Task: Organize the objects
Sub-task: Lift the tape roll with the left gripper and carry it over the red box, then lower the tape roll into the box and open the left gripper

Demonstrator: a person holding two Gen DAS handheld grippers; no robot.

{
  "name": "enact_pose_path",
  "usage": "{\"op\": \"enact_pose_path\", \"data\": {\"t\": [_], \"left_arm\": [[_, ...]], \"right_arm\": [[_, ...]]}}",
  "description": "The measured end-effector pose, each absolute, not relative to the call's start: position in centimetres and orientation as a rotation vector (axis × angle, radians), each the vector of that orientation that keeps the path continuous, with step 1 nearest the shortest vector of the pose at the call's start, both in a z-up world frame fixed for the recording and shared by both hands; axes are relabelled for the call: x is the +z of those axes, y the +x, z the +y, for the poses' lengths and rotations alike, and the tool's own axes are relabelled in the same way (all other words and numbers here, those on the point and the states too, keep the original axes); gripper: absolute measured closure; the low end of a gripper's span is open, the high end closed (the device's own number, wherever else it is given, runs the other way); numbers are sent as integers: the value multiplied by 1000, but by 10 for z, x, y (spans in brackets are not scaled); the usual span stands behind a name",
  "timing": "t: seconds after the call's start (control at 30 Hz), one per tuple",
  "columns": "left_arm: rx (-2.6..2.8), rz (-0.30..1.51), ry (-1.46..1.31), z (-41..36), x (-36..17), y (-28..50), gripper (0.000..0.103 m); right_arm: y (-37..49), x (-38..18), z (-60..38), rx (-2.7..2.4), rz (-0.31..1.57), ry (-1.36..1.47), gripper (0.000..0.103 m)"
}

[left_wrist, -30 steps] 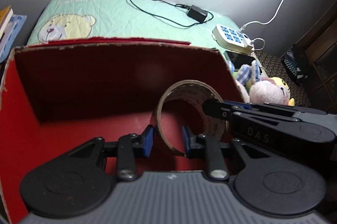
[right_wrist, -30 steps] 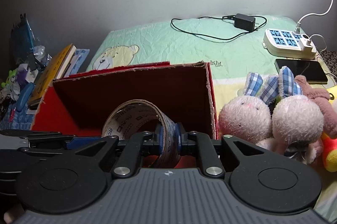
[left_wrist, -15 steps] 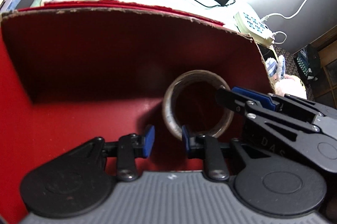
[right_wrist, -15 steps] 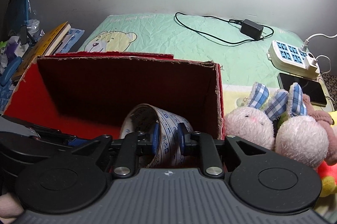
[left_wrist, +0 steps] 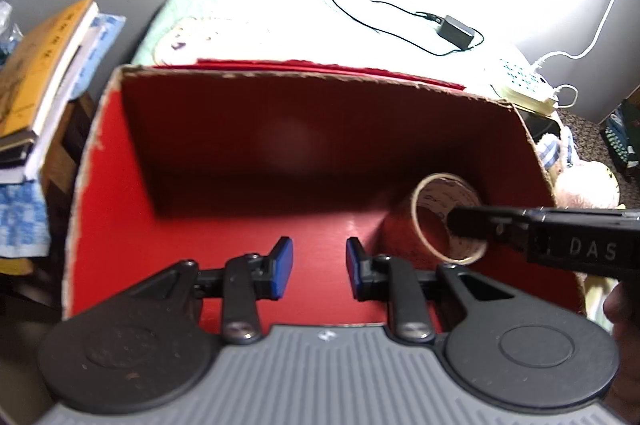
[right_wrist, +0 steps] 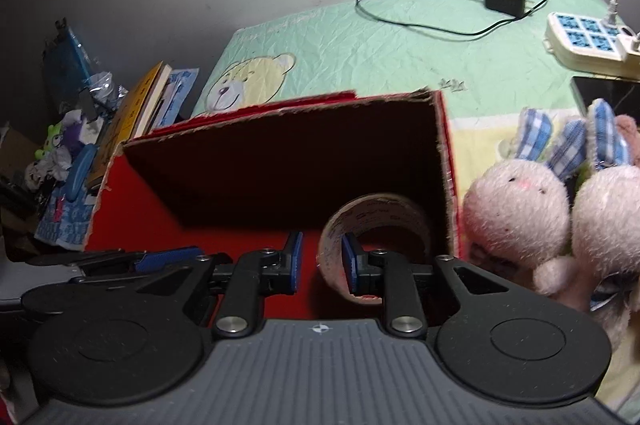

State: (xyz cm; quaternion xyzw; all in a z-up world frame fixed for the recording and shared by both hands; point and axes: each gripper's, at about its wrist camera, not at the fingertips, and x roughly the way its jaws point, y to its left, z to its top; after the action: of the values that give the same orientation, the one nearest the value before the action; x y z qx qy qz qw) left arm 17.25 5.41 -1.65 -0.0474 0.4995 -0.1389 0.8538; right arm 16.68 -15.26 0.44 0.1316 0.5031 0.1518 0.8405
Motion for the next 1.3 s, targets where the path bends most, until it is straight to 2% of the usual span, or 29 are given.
{"op": "enact_pose_path", "data": {"t": [0.33,0.47,0.53,0.73,0.83,1.3], "left_arm": [[-203,1096,-57,59,-25,177,80],[-182,1125,-36,54,-33,180,76],[-173,1134,-25,52,-35,182,69],[-175,1149,-8,47,-38,184,68],[-173,1146,-2,45,-39,184,64],[-176,1054,27,43,-10,160,63]], "right_arm": [[180,-23,-110,404,1272,161,78],[186,-31,-110,327,1311,130,78],[188,-32,-110,286,1306,105,77],[193,-37,-107,260,1264,91,78],[197,-38,-103,231,1218,52,78],[180,-18,-112,252,1144,182,76]]}}
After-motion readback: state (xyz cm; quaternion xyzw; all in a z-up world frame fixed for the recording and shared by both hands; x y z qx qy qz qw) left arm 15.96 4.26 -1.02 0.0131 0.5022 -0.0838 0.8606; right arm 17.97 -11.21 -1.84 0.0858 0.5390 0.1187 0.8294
